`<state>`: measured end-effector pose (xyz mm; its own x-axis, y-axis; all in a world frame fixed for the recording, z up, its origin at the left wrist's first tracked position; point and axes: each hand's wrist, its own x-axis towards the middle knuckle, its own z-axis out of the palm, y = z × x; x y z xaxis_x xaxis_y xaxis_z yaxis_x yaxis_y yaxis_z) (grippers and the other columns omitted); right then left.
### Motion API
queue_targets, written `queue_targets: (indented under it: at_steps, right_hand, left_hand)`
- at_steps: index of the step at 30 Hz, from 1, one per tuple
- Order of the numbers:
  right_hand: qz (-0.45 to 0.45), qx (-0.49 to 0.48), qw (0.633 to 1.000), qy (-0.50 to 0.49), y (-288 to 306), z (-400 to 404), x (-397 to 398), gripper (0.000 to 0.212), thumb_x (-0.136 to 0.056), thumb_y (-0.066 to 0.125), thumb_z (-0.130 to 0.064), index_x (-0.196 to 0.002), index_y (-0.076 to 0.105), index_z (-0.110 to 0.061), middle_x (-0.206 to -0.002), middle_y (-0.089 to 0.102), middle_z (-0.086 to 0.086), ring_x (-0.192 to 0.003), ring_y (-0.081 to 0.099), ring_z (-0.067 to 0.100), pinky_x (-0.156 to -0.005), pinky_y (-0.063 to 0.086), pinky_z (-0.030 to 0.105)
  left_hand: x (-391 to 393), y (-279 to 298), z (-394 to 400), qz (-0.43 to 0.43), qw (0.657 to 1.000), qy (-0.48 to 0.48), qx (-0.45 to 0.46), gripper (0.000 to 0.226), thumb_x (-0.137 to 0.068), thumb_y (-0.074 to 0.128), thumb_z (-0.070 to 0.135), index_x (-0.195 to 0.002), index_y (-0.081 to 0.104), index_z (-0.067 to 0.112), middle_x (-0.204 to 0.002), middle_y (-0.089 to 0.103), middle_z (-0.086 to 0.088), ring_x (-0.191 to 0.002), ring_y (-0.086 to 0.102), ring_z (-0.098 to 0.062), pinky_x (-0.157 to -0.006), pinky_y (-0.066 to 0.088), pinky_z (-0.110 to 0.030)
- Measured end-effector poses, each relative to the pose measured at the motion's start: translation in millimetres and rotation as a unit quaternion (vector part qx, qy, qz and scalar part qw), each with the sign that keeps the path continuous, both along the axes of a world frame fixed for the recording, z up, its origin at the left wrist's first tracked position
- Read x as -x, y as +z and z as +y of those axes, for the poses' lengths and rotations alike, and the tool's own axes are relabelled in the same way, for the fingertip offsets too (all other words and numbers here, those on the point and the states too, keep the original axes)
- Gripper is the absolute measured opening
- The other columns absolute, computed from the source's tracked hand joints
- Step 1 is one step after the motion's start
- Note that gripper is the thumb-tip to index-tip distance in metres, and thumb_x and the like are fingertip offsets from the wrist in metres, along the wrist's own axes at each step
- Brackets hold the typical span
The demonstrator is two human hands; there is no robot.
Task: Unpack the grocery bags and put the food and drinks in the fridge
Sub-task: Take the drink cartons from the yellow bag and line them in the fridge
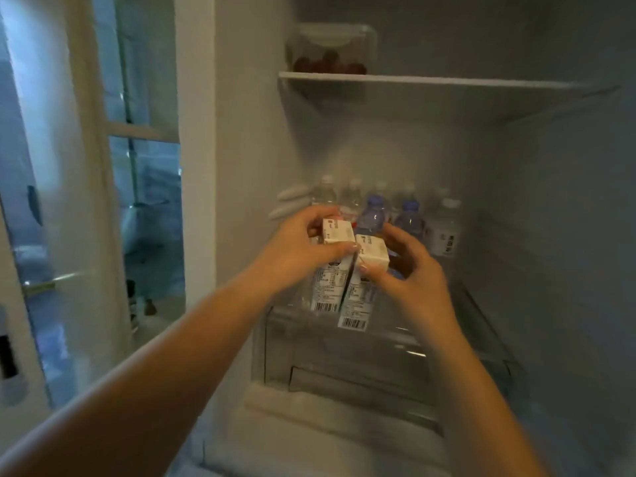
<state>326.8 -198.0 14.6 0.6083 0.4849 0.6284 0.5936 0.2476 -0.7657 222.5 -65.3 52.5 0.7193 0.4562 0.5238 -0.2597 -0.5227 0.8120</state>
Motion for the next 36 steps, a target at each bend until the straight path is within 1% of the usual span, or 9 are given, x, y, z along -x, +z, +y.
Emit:
queue_targets:
  at_steps: [8,13,15,21,24,28,30,33,36]
  right_hand:
    - [0.008,0.049,0.999,-0.019,-4.4,47.2,-78.9,0.055,-0.074,0.076,-0.013,-0.123,0.053,-0.027,-0.119,0.062,-0.007,-0.108,0.059,0.007,-0.094,0.050,0.039]
    - [0.020,0.074,0.997,-0.031,-15.6,62.5,-99.2,0.058,-0.075,0.076,-0.014,-0.118,0.046,-0.039,-0.108,0.055,-0.022,-0.105,0.056,0.004,-0.086,0.051,0.024]
    - [0.019,0.086,0.995,-0.042,-20.4,67.2,-103.9,0.059,-0.074,0.076,-0.014,-0.117,0.046,-0.040,-0.106,0.055,-0.023,-0.106,0.057,0.005,-0.087,0.051,0.026]
    - [0.023,0.099,0.993,-0.066,-32.9,77.6,-114.1,0.061,-0.072,0.078,-0.021,-0.127,0.051,-0.027,-0.114,0.061,-0.013,-0.109,0.058,0.008,-0.093,0.051,0.038]
    - [0.031,0.098,0.992,-0.069,-35.1,76.1,-115.4,0.055,-0.075,0.076,-0.018,-0.123,0.052,-0.028,-0.112,0.061,-0.016,-0.107,0.059,0.005,-0.092,0.051,0.032]
    - [0.048,0.125,0.989,-0.056,-38.7,71.1,-112.1,0.061,-0.076,0.074,-0.017,-0.130,0.046,-0.026,-0.106,0.056,-0.025,-0.098,0.057,-0.009,-0.087,0.049,0.018]
    - [0.067,0.141,0.987,-0.042,-42.9,66.5,-111.1,0.065,-0.076,0.074,-0.014,-0.133,0.044,-0.024,-0.107,0.057,-0.024,-0.096,0.057,-0.012,-0.090,0.051,0.026]
    - [0.077,0.179,0.980,-0.033,-48.9,56.2,-108.2,0.074,-0.076,0.074,-0.017,-0.140,0.037,-0.026,-0.119,0.054,-0.019,-0.116,0.053,0.007,-0.097,0.048,0.045]
    - [0.080,0.212,0.974,-0.005,-53.6,45.6,-101.0,0.069,-0.080,0.069,-0.019,-0.134,0.032,-0.041,-0.134,0.045,-0.012,-0.126,0.045,0.014,-0.101,0.044,0.043]
  left_hand:
    - [-81.3,-19.9,41.6,0.010,0.998,-0.018,0.056,0.072,-0.074,0.074,0.005,-0.137,0.041,0.016,-0.130,0.055,-0.006,-0.117,0.054,-0.017,-0.099,0.047,-0.036]
    - [-110.1,-38.4,58.8,0.009,0.995,-0.041,0.095,0.070,-0.077,0.070,0.003,-0.139,0.041,0.014,-0.131,0.056,-0.005,-0.119,0.054,-0.016,-0.101,0.045,-0.040]
    - [-116.2,-45.4,64.7,0.008,0.994,-0.046,0.099,0.069,-0.078,0.070,0.003,-0.139,0.041,0.016,-0.133,0.054,-0.004,-0.119,0.054,-0.016,-0.101,0.045,-0.040]
    - [-125.7,-63.4,75.7,0.006,0.992,-0.061,0.111,0.068,-0.081,0.067,0.002,-0.140,0.039,0.020,-0.134,0.052,0.001,-0.118,0.053,-0.010,-0.088,0.050,-0.020]
    - [-128.4,-68.4,72.8,-0.008,0.991,-0.062,0.119,0.069,-0.080,0.067,0.001,-0.140,0.039,0.021,-0.126,0.053,0.007,-0.109,0.055,-0.002,-0.084,0.051,-0.015]
    - [-125.4,-84.6,62.5,-0.018,0.992,-0.055,0.113,0.061,-0.080,0.069,0.005,-0.125,0.045,0.038,-0.117,0.061,0.014,-0.107,0.060,-0.002,-0.084,0.052,-0.019]
    - [-118.4,-96.1,53.8,-0.025,0.991,-0.049,0.121,0.062,-0.081,0.068,0.006,-0.131,0.043,0.034,-0.119,0.061,0.015,-0.107,0.059,0.001,-0.084,0.053,-0.023]
    - [-105.4,-113.9,39.1,-0.041,0.989,-0.029,0.136,0.068,-0.084,0.065,0.010,-0.136,0.033,0.041,-0.122,0.058,0.021,-0.109,0.055,0.007,-0.088,0.051,-0.022]
    - [-97.0,-121.9,26.8,-0.047,0.990,-0.033,0.128,0.066,-0.086,0.063,0.010,-0.133,0.034,0.046,-0.126,0.056,0.023,-0.116,0.052,0.006,-0.095,0.045,-0.019]
